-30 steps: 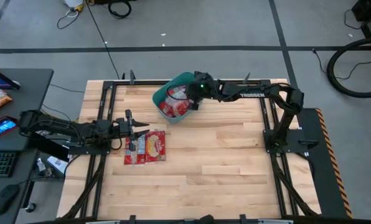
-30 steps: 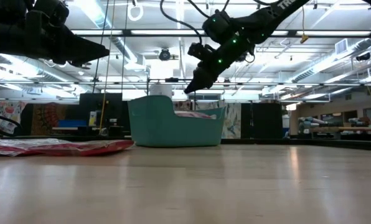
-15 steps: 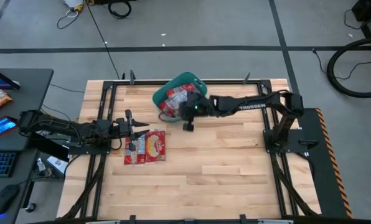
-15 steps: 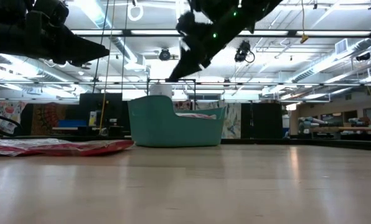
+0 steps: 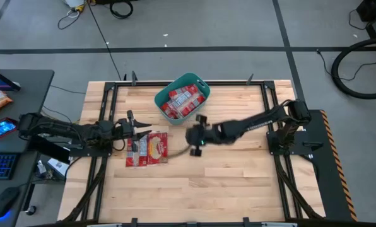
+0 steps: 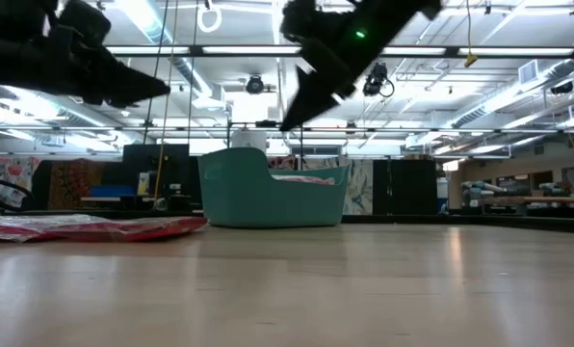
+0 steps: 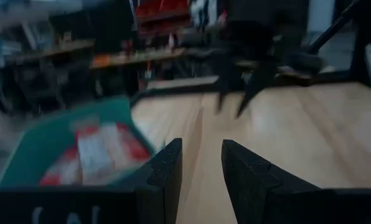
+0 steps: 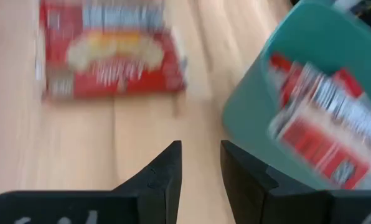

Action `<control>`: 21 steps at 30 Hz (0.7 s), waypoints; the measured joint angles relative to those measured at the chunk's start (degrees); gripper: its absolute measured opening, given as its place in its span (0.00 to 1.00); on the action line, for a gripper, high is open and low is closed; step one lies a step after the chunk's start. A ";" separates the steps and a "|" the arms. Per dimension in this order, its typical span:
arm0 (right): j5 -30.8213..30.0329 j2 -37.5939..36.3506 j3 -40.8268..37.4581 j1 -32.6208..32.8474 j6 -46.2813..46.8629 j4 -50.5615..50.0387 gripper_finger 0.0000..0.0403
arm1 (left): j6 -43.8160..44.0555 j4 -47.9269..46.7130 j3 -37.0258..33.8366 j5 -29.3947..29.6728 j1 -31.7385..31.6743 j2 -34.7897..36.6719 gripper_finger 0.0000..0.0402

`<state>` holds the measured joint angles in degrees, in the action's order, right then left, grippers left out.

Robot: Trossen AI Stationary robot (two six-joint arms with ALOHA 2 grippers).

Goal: Sort popcorn bags into baskets
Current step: Put the popcorn bag into the blue bin

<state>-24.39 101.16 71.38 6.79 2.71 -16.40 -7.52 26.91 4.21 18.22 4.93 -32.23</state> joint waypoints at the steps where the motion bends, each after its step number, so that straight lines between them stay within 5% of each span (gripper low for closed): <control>1: -1.58 0.02 -1.33 1.03 0.43 0.08 0.28 | 1.56 -2.15 0.44 -0.05 -0.51 -0.01 0.30; 10: -7.36 -0.22 -7.98 5.64 -3.58 8.50 0.28 | 17.35 -23.57 9.92 -7.70 -2.89 -2.16 0.30; 14: -12.11 -0.24 -7.98 5.63 -9.24 13.09 0.28 | 23.61 -27.56 14.88 -10.93 -2.17 -7.00 0.30; 21: -9.44 -0.24 -8.35 5.94 -8.33 15.70 0.28 | 30.67 -28.50 18.94 -17.44 5.73 -18.90 0.30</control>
<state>-33.83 100.92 63.02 12.73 -5.62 -0.70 23.15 -1.58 23.15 0.78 10.66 -51.13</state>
